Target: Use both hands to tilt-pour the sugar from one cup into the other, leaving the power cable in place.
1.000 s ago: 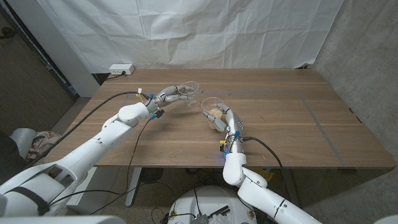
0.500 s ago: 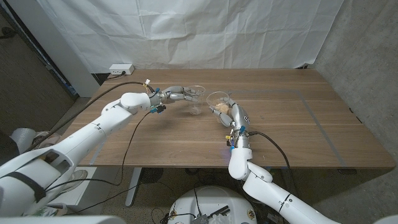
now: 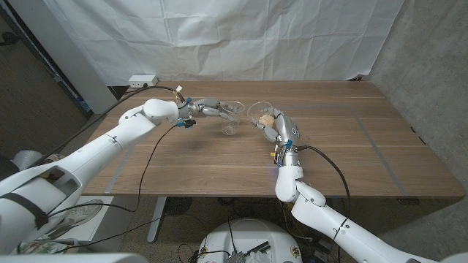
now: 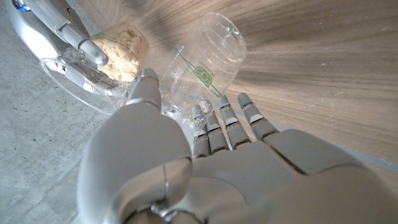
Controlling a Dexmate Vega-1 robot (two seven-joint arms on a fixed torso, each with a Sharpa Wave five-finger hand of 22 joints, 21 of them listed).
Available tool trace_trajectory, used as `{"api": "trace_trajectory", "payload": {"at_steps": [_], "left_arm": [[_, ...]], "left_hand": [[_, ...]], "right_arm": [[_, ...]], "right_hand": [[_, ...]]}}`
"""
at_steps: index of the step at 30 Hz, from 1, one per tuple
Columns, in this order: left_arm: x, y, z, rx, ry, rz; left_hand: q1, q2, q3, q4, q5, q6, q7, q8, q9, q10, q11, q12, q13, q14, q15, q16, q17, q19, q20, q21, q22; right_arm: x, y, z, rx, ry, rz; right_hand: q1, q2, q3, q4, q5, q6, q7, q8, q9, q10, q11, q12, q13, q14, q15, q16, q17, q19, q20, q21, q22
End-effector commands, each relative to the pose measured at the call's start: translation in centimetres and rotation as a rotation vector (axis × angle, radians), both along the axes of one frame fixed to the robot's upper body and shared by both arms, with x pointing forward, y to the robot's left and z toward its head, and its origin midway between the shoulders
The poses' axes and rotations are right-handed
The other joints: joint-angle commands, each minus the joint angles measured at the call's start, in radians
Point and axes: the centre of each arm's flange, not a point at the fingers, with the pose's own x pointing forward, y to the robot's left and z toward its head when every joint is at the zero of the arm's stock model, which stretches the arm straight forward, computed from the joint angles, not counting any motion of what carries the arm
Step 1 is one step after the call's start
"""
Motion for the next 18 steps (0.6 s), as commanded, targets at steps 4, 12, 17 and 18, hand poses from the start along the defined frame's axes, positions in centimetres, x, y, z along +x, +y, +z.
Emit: {"api": "trace_trajectory", "payload": {"at_steps": [4,12,17,18], "left_arm": [[-1.3,-1.4,1.5,0.076,-0.061,-0.026],[-1.4,-1.5,1.7,0.109,-0.061,-0.023],[-1.5,-1.7,2.0,0.125,-0.069,-0.026],[-1.5,-1.8,2.0,0.125,-0.069,-0.028]], "left_hand": [[0.007,0.011,0.003,-0.007,0.005,0.006,-0.004,-0.005,0.000,-0.001,-0.008,-0.002,0.006,-0.002,-0.008,-0.001,0.005,-0.002,-0.004,-0.001,0.004],[0.010,0.012,0.004,-0.011,0.006,0.008,-0.007,-0.006,0.000,-0.002,-0.009,-0.002,0.008,-0.002,-0.012,-0.001,0.006,-0.004,-0.006,0.000,0.004],[0.012,0.014,0.005,-0.013,0.006,0.008,-0.006,-0.007,0.001,-0.003,-0.007,-0.002,0.008,-0.004,-0.011,-0.002,0.006,-0.004,-0.006,0.001,0.004],[0.013,0.013,0.006,-0.014,0.006,0.009,-0.007,-0.007,0.001,-0.001,-0.008,-0.001,0.008,-0.003,-0.012,-0.002,0.006,-0.004,-0.007,0.001,0.004]], "right_arm": [[0.8,-1.3,1.5,-0.091,-0.002,-0.109],[1.2,-1.5,1.8,-0.129,0.002,-0.133],[1.6,-1.5,2.4,-0.158,0.000,-0.145],[1.6,-1.5,2.5,-0.156,-0.001,-0.147]], "right_hand": [[0.004,0.011,-0.006,0.005,-0.003,-0.004,-0.007,0.002,0.000,-0.005,-0.001,0.004,-0.002,-0.002,-0.127,-0.015,0.007,0.007,0.013,0.007,0.001],[0.004,0.010,-0.009,0.007,-0.004,-0.008,-0.010,0.002,-0.002,-0.008,-0.007,0.006,-0.001,-0.003,-0.128,-0.022,0.013,0.004,0.011,0.007,0.000],[0.006,0.012,-0.009,0.007,-0.003,-0.006,-0.008,0.004,-0.002,-0.005,0.000,0.007,-0.003,0.002,-0.127,-0.023,0.015,0.008,0.013,0.010,0.000],[0.004,0.011,-0.009,0.008,-0.004,-0.007,-0.009,0.003,-0.003,-0.007,-0.003,0.007,-0.003,0.001,-0.128,-0.025,0.016,0.005,0.012,0.009,0.000]]}}
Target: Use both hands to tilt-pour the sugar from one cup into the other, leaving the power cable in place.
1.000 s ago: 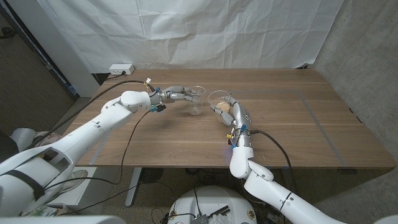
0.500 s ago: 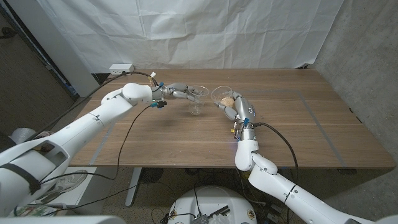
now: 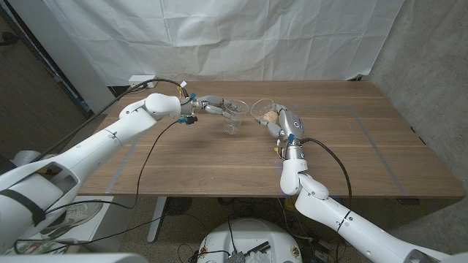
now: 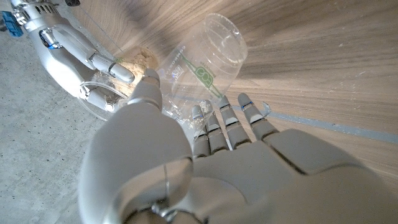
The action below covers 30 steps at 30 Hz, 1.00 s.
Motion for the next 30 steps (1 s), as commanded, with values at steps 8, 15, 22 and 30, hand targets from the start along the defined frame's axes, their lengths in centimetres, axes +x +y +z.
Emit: {"api": "trace_trajectory", "payload": {"at_steps": [8,15,22,30], "left_arm": [[0.0,-0.7,1.0,0.037,-0.020,-0.009],[0.4,-0.9,1.1,0.029,-0.020,-0.007],[0.7,-1.1,1.1,0.031,-0.017,-0.008],[1.0,-1.4,1.2,0.053,-0.012,-0.012]], "left_hand": [[0.005,0.005,0.002,-0.010,0.006,0.014,-0.005,0.001,0.001,0.008,-0.010,0.000,0.005,-0.001,-0.015,-0.001,0.001,0.002,-0.004,0.004,0.002],[0.003,0.007,0.001,-0.009,0.005,0.014,-0.004,0.000,0.001,0.011,-0.006,0.001,0.006,-0.001,-0.014,0.000,0.002,0.001,-0.004,0.005,0.002],[0.000,0.009,0.002,-0.009,0.005,0.014,-0.004,-0.002,0.002,0.010,-0.007,0.001,0.007,0.001,-0.015,-0.001,0.002,0.000,-0.004,0.006,0.002],[0.000,0.010,0.003,-0.010,0.005,0.017,-0.005,-0.003,0.002,0.010,-0.010,0.001,0.008,0.002,-0.015,-0.002,0.001,-0.001,-0.004,0.008,0.002]], "right_arm": [[0.8,-0.3,2.2,-0.151,-0.026,-0.096],[0.5,-0.4,2.8,-0.209,-0.062,-0.156],[0.4,-0.6,3.3,-0.250,-0.085,-0.193],[0.6,-0.7,3.8,-0.202,-0.073,-0.166]], "right_hand": [[0.003,0.010,-0.007,0.006,-0.003,0.004,-0.008,0.005,0.001,0.000,0.000,0.010,0.002,0.007,-0.130,-0.007,0.011,0.002,0.006,0.011,0.002],[0.005,0.011,-0.007,0.007,-0.003,0.004,-0.011,0.007,-0.001,0.003,-0.002,0.012,0.000,0.010,-0.132,-0.012,0.016,0.000,0.004,0.012,0.002],[0.002,0.014,-0.008,0.011,-0.003,0.009,-0.010,0.010,-0.002,0.007,-0.002,0.015,-0.001,0.018,-0.132,-0.016,0.021,0.007,0.005,0.016,0.001],[0.000,0.013,-0.011,0.014,-0.004,0.008,-0.012,0.011,-0.003,0.009,-0.005,0.015,-0.004,0.021,-0.134,-0.023,0.022,0.003,0.003,0.016,0.001]]}}
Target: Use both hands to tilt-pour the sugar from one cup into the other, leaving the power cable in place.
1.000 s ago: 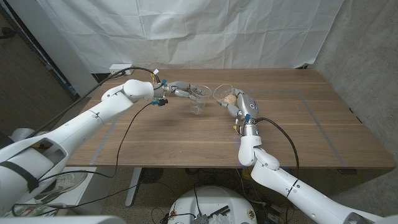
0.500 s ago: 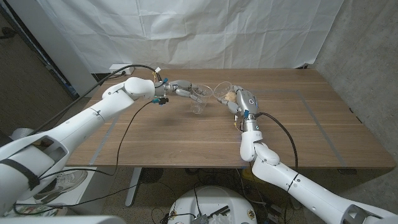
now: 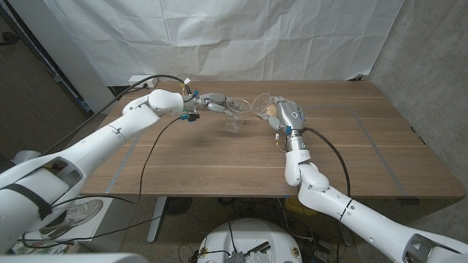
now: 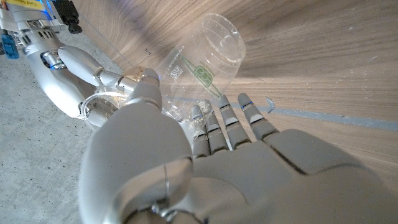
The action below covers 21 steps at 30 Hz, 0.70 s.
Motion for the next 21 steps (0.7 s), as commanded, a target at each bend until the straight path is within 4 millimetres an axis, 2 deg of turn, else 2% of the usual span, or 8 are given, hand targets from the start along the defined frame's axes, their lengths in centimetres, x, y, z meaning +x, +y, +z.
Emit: {"api": "trace_trajectory", "payload": {"at_steps": [1,6,12,21], "left_arm": [[0.6,-0.5,0.1,0.018,0.010,-0.006],[0.6,-0.3,-0.1,0.005,0.009,-0.003],[0.7,-0.2,-0.1,-0.003,0.006,-0.003],[1.1,-1.3,0.4,-0.006,-0.006,-0.021]], "left_hand": [[0.000,0.010,0.003,-0.001,0.005,0.011,0.001,-0.001,0.003,0.005,-0.003,0.001,0.004,0.001,-0.014,-0.003,0.001,-0.001,-0.004,0.008,0.002],[-0.002,0.010,0.003,-0.002,0.005,0.013,0.001,-0.001,0.003,0.006,-0.005,0.001,0.004,0.002,-0.017,-0.003,0.001,-0.001,-0.006,0.009,0.002],[-0.003,0.010,0.002,-0.002,0.005,0.013,0.001,-0.002,0.003,0.007,-0.003,0.001,0.005,0.002,-0.015,-0.004,0.001,-0.001,-0.006,0.010,0.002],[-0.006,0.012,0.003,-0.001,0.005,0.015,0.000,-0.003,0.004,0.007,-0.002,0.001,0.006,0.003,-0.017,-0.005,0.001,-0.002,-0.007,0.012,0.002]], "right_arm": [[0.3,-0.4,1.0,0.024,0.012,0.025],[0.4,-0.1,0.6,0.012,0.011,0.010],[0.0,0.5,1.2,-0.041,-0.017,0.000],[-0.6,0.9,1.8,-0.090,-0.032,-0.006]], "right_hand": [[-0.001,0.013,-0.003,0.007,-0.004,0.005,-0.009,0.008,0.002,0.005,-0.001,0.007,0.000,0.013,-0.133,-0.005,0.005,0.005,0.003,0.006,0.001],[-0.003,0.011,-0.005,0.008,-0.004,0.005,-0.008,0.009,0.001,0.006,0.000,0.008,-0.001,0.015,-0.131,-0.007,0.007,0.005,0.004,0.007,0.000],[-0.003,0.011,-0.006,0.010,-0.005,0.004,-0.009,0.010,0.000,0.004,-0.004,0.008,-0.002,0.014,-0.132,-0.013,0.012,0.003,0.003,0.008,0.000],[-0.006,0.013,-0.007,0.014,-0.005,0.005,-0.010,0.012,-0.001,0.006,-0.003,0.010,-0.003,0.019,-0.133,-0.019,0.017,0.004,0.003,0.010,0.000]]}}
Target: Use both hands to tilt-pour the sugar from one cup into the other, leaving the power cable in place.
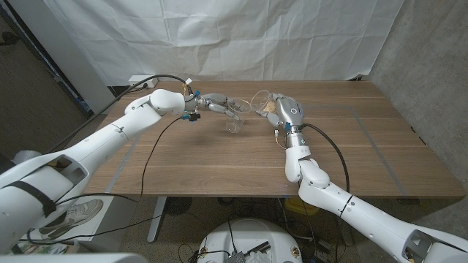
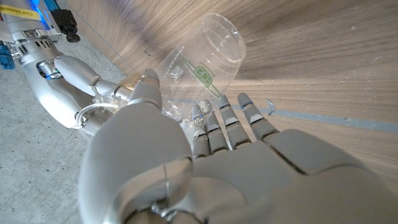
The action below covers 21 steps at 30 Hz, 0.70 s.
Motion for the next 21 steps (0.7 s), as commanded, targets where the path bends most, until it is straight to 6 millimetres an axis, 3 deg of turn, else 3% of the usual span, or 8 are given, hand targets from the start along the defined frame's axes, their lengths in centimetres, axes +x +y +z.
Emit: {"api": "trace_trajectory", "payload": {"at_steps": [1,10,21], "left_arm": [[0.4,-1.1,0.5,-0.003,-0.018,-0.020],[0.5,-2.7,0.9,0.030,-0.021,-0.052],[0.7,-3.1,0.8,0.068,-0.005,-0.047]], "left_hand": [[0.001,0.004,0.003,-0.003,0.005,0.012,-0.003,0.000,0.003,0.008,-0.003,0.001,0.002,0.004,-0.017,-0.001,0.003,-0.001,-0.008,0.005,0.002],[0.000,0.005,0.003,-0.003,0.005,0.012,-0.004,-0.002,0.004,0.007,-0.003,0.000,0.003,0.004,-0.017,-0.002,0.003,-0.003,-0.007,0.006,0.002],[-0.002,0.005,0.003,-0.004,0.004,0.011,-0.003,-0.004,0.004,0.006,-0.004,-0.001,0.004,0.003,-0.016,-0.002,0.004,-0.004,-0.006,0.008,0.002]], "right_arm": [[-0.6,0.6,0.7,-0.051,-0.021,-0.008],[-0.8,0.6,1.0,-0.084,-0.028,-0.021],[-1.0,1.0,1.4,-0.133,-0.026,-0.054]], "right_hand": [[-0.003,0.008,-0.003,0.010,-0.005,0.006,-0.009,0.006,0.000,0.007,0.001,0.007,0.001,0.011,-0.135,-0.004,0.003,0.005,0.003,0.006,0.000],[-0.002,0.006,-0.004,0.011,-0.005,0.006,-0.010,0.007,-0.001,0.006,-0.002,0.008,0.001,0.016,-0.136,-0.011,0.008,0.004,0.002,0.008,-0.001],[-0.004,0.007,-0.005,0.015,-0.005,0.008,-0.011,0.010,-0.003,0.006,-0.004,0.010,0.000,0.018,-0.138,-0.018,0.015,0.003,0.000,0.009,-0.001]]}}
